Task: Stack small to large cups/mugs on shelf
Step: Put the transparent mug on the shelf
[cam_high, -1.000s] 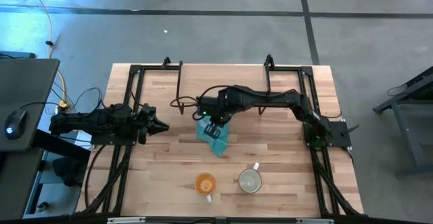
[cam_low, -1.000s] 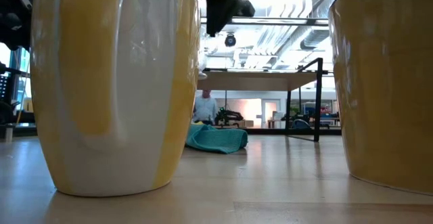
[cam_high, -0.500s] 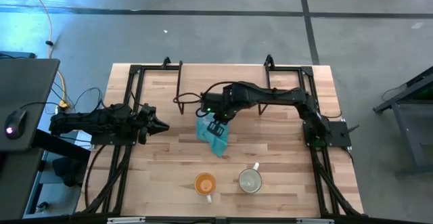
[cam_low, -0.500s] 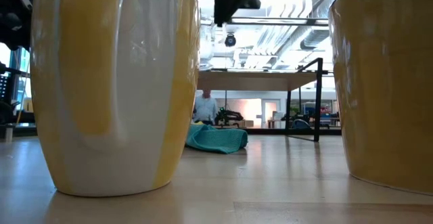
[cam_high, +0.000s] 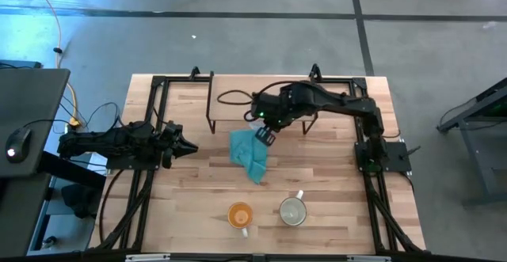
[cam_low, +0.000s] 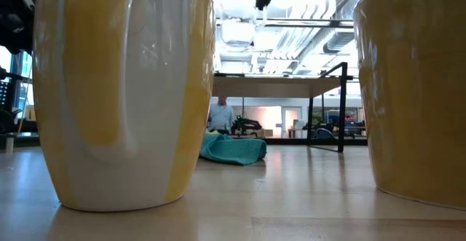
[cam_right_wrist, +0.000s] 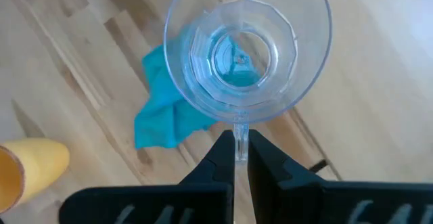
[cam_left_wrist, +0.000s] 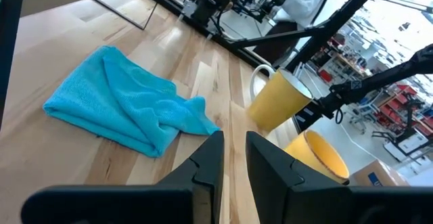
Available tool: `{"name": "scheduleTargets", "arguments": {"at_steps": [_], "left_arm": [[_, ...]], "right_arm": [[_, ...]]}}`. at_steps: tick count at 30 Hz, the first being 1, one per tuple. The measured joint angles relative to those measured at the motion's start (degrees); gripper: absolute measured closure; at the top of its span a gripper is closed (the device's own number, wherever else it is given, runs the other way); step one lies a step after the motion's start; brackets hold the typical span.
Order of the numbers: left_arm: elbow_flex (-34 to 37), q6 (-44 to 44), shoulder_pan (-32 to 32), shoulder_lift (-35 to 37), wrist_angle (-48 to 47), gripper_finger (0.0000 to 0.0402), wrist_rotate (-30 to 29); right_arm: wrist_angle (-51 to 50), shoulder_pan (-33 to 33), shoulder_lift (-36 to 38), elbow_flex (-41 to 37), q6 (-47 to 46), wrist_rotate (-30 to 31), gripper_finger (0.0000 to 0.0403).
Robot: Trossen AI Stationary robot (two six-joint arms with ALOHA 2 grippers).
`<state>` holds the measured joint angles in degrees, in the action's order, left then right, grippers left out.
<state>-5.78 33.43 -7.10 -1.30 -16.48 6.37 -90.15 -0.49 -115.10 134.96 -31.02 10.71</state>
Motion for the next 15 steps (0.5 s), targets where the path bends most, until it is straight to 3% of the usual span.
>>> {"name": "scheduleTargets", "arguments": {"at_steps": [15], "left_arm": [[0.00, 1.50, -0.02, 0.00, 0.06, 0.0348, 0.24]], "right_arm": [[0.11, -6.71, 2.94, 0.00, 2.93, 1.04, 0.0402]]}}
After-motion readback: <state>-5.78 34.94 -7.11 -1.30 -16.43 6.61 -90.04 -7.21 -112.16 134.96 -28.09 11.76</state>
